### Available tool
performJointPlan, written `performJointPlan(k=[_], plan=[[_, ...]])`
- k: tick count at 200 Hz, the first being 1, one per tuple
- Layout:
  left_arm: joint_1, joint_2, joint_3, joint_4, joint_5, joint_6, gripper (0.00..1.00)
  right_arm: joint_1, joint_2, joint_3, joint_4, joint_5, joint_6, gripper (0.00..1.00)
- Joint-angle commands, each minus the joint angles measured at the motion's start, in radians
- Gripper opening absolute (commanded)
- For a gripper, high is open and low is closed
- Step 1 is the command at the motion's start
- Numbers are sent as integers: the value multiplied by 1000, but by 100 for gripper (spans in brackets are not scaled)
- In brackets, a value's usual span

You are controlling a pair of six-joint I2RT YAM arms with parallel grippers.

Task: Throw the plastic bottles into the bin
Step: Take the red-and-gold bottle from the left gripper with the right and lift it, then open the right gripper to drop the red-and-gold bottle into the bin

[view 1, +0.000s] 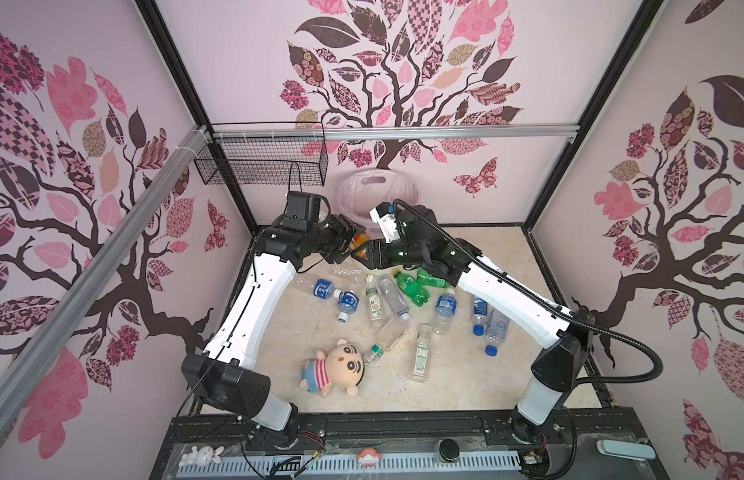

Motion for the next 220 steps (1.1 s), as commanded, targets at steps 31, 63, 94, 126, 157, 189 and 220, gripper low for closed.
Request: performJointPlan(k=[31, 63, 94, 126, 157, 189, 220], plan=[[115, 30, 237, -46, 64, -4, 97, -26, 4, 94, -63, 104, -32, 46], [131, 40, 314, -56, 76, 5, 97, -77, 2, 203, -122, 184, -61, 45], [129, 39, 348, -40, 104, 33, 97, -127, 2, 354, -148, 305, -109, 47], [111, 26, 375, -11, 96, 82, 97, -132, 4, 508, -71, 498, -248, 47], [108, 19, 407, -34, 83, 122, 97, -133, -9, 533, 116, 609, -343, 49], [107, -6, 362, -45, 77, 130, 97, -142, 93, 586, 154, 593, -356, 55], [108, -34, 300, -45, 67, 121, 97, -190, 348, 749, -7, 529, -241, 57]])
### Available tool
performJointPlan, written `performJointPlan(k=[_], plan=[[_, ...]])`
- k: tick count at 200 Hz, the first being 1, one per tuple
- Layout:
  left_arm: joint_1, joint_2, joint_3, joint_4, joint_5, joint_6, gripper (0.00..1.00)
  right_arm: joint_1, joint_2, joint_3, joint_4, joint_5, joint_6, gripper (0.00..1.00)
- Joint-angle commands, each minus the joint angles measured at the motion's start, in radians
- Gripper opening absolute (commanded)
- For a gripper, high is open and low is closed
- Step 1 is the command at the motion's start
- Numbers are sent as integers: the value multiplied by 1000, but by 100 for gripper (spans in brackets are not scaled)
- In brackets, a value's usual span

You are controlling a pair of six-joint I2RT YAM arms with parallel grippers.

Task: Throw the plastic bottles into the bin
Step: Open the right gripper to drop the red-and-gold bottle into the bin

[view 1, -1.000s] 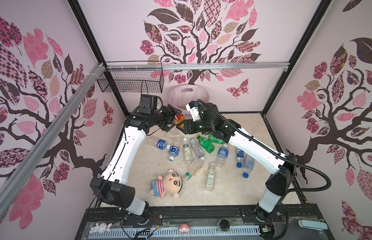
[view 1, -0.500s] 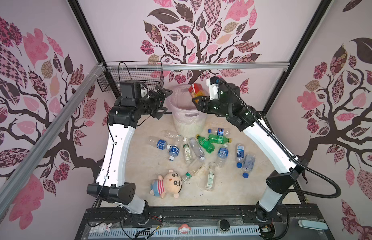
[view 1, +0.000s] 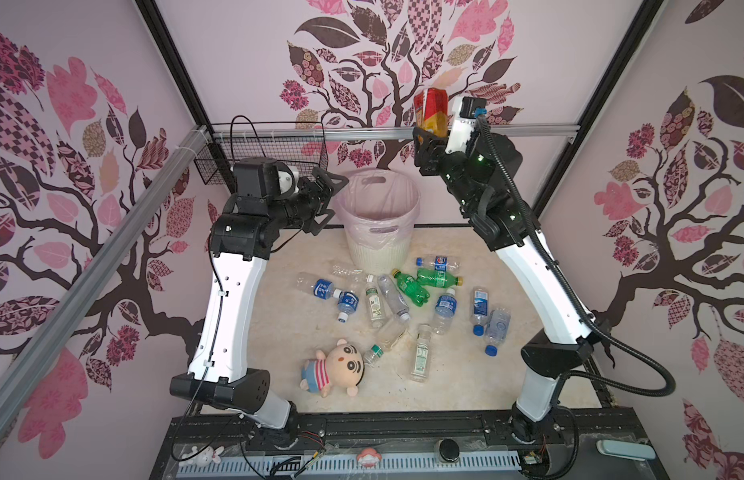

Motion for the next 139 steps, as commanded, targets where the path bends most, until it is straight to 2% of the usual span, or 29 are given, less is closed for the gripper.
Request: performJointPlan(k=[1, 15, 27, 40, 53, 69, 87, 106, 139], plan=[[-1, -38, -44, -4, -12, 17, 97, -37, 209, 91, -124, -32, 63, 57], [3, -45, -54, -5, -12, 20, 97, -49, 336, 249, -219, -26, 102, 73], [8, -45, -50, -20, -12, 34, 97, -54, 389, 332, -248, -31, 117, 76], [12, -48, -49, -39, -12, 48, 97, -54, 370, 300, -202, -53, 126, 82], [14, -55, -61, -40, -14, 51, 97, -54, 309, 186, -121, -83, 127, 90], [14, -56, -74, -41, -15, 52, 97, -55, 259, 105, -77, -82, 132, 94], [13, -54, -77, -54, -21, 62, 97, -56, 273, 152, -127, -80, 133, 99], [6, -51, -79, -66, -30, 68, 97, -56, 283, 187, -177, -76, 137, 100], [-37, -61, -95, -79, -79, 79, 97, -56, 236, 127, -214, -66, 148, 100]])
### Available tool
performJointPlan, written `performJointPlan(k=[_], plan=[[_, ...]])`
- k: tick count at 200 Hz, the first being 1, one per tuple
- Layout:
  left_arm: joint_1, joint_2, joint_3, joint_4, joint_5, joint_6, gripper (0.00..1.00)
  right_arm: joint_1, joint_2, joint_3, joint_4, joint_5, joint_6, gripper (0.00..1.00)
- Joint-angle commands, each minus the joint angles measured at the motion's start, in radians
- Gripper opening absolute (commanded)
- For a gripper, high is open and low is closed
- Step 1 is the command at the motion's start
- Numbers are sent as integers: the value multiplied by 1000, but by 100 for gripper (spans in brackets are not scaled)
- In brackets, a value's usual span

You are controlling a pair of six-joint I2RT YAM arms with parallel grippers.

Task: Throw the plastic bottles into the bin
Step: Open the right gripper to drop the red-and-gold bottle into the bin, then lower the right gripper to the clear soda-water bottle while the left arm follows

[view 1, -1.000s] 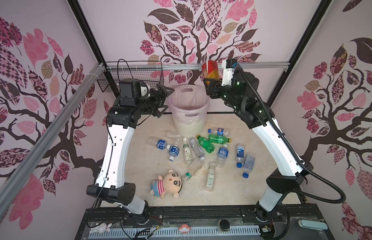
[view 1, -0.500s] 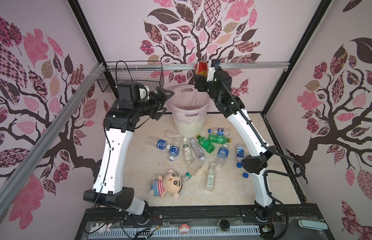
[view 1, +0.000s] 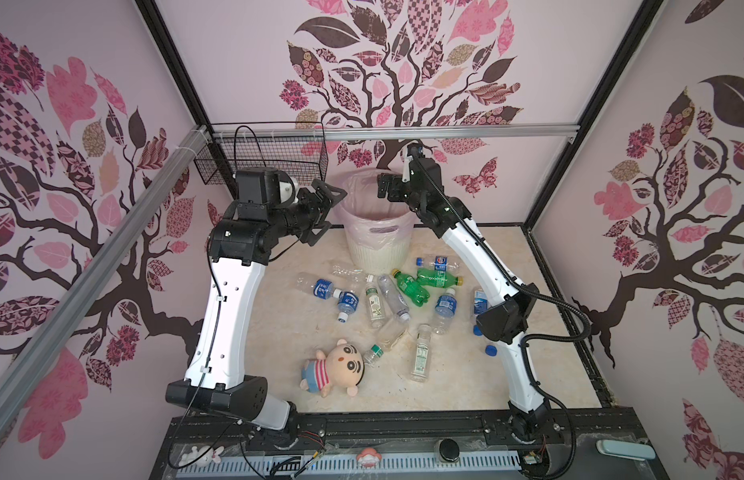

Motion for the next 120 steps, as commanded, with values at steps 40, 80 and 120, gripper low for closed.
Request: performJointPlan(k=[40, 80, 120], plan=[[-104, -49, -74, -1, -97, 28, 97, 0, -194, -104, -120, 45, 20, 100], [-160, -73, -171, 31, -135, 44, 97, -2, -321, -276, -213, 172, 12, 100], [-231, -77, -229, 59, -170, 76, 97, -17, -491, -527, -291, 261, 85, 100]])
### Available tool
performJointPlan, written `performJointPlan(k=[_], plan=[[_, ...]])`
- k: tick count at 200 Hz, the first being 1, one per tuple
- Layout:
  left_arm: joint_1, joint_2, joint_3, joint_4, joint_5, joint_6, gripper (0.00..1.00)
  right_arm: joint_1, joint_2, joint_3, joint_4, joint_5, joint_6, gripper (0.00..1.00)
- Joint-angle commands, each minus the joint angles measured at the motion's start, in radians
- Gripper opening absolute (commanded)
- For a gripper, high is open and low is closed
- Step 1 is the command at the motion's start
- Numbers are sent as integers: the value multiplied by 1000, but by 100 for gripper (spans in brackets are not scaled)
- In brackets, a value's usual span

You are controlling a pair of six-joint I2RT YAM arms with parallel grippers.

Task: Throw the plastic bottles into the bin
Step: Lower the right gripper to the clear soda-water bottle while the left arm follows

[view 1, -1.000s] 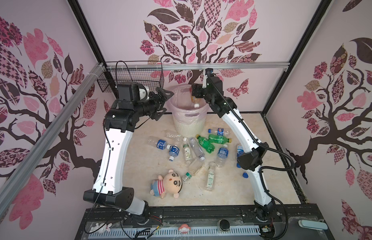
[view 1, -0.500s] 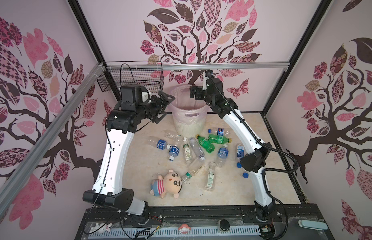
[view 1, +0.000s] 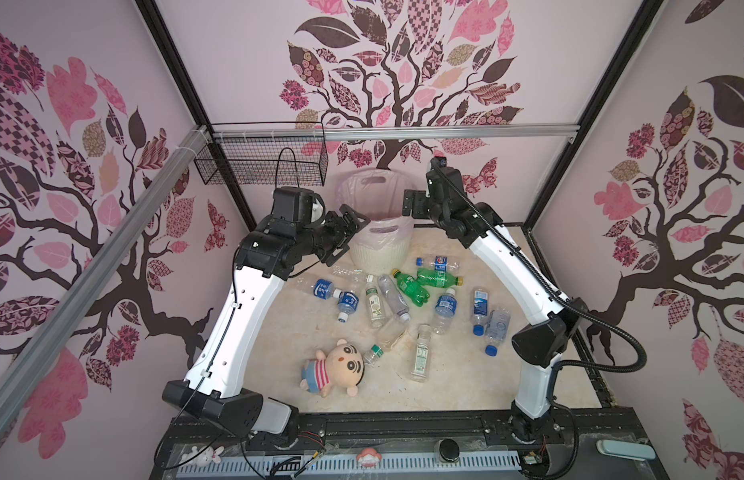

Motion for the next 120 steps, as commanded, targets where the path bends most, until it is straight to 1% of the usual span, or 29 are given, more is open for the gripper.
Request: performJointPlan(k=[1, 14, 35, 43, 56, 73, 79, 89, 108, 120], plan=[[-55, -13, -28, 36, -52, 56, 97, -15, -137, -94, -91, 91, 65, 100], [-95, -6, -41, 15, -82, 78, 97, -22, -190, -162, -134, 151, 130, 100], [-155, -9, -97, 38, -101, 84, 97, -32, -272, -294, -212, 227, 232, 100], [-178, -6, -108, 45, -112, 85, 97, -44, -300, -345, -240, 209, 248, 100], [-223, 8, -116, 52, -131, 88, 97, -77, -345, -415, -295, 174, 307, 100], [-291, 44, -113, 67, -151, 110, 97, -166, -423, -537, -325, 81, 380, 100], [-315, 59, -108, 68, -161, 123, 97, -207, -465, -601, -316, 33, 398, 100], [-350, 82, -110, 71, -173, 139, 97, -249, -523, -687, -294, -11, 412, 100], [-413, 110, -123, 86, -174, 175, 97, -303, -627, -847, -267, -53, 425, 100], [-444, 125, -130, 78, -190, 219, 97, -313, -668, -915, -261, -44, 417, 100]])
